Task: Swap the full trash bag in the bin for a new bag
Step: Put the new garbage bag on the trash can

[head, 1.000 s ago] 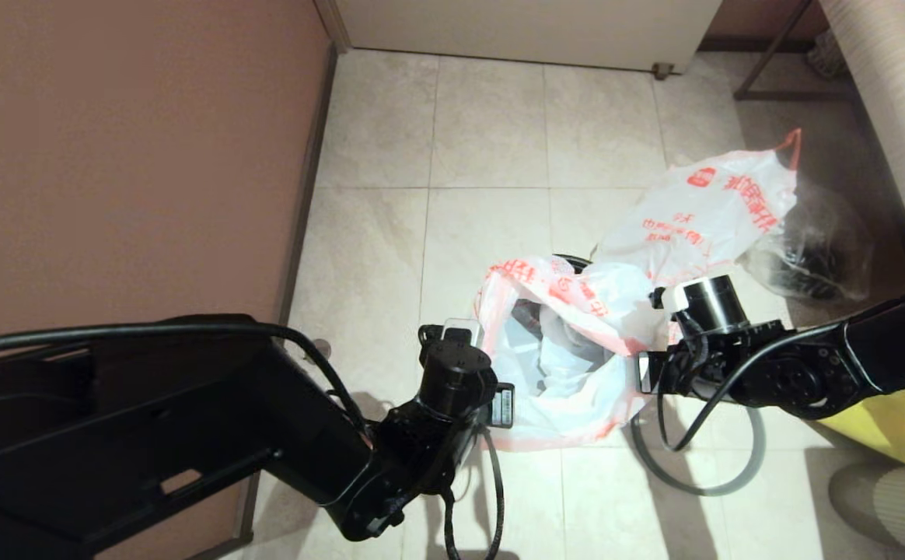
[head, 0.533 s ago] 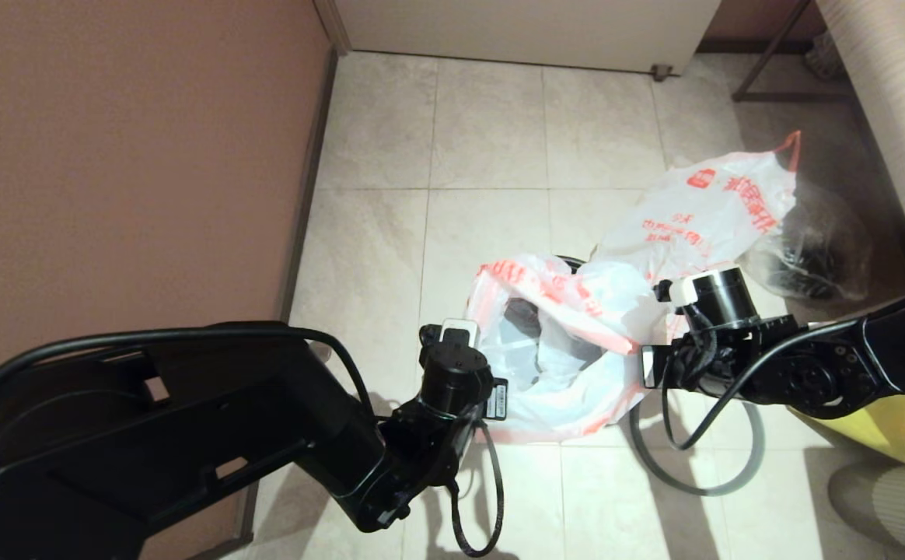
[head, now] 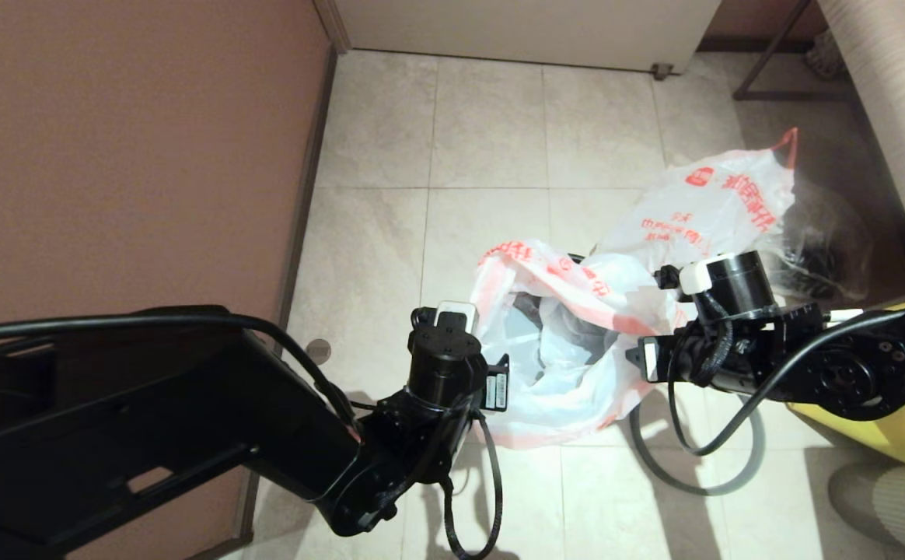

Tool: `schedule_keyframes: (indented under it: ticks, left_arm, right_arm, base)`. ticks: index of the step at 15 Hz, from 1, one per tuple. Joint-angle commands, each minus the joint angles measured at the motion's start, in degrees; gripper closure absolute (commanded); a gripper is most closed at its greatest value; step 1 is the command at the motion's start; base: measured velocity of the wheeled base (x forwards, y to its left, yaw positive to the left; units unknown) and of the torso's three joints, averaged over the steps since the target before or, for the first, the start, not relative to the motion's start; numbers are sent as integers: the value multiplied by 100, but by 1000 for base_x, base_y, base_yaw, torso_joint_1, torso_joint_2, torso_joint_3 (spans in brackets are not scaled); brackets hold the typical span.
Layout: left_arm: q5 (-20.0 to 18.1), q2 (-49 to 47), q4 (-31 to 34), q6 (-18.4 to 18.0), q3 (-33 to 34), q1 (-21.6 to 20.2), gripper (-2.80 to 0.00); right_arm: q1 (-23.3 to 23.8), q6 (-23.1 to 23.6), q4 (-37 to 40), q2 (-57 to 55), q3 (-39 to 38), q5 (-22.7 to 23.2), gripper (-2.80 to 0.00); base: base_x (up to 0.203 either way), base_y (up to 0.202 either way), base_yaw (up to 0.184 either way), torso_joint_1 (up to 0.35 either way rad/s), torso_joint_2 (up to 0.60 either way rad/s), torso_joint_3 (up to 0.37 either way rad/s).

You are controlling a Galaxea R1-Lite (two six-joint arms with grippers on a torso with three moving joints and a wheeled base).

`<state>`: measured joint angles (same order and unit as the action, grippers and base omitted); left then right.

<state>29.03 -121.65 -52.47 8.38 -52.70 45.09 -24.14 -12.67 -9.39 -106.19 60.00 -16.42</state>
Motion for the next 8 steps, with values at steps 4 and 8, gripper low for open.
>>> schedule_keyframes:
  ticks: [4, 8]
  left_arm:
    - [15, 283, -55, 49, 293, 65, -280]
    - [15, 750, 31, 78, 626, 254, -280]
  right_arm:
    - [-199, 9, 355, 174, -157, -10, -280]
    - [-270, -180, 554, 624, -271, -2, -280]
  base:
    - [0, 0, 0, 0, 0, 0]
    - [0, 0, 0, 0, 0, 0]
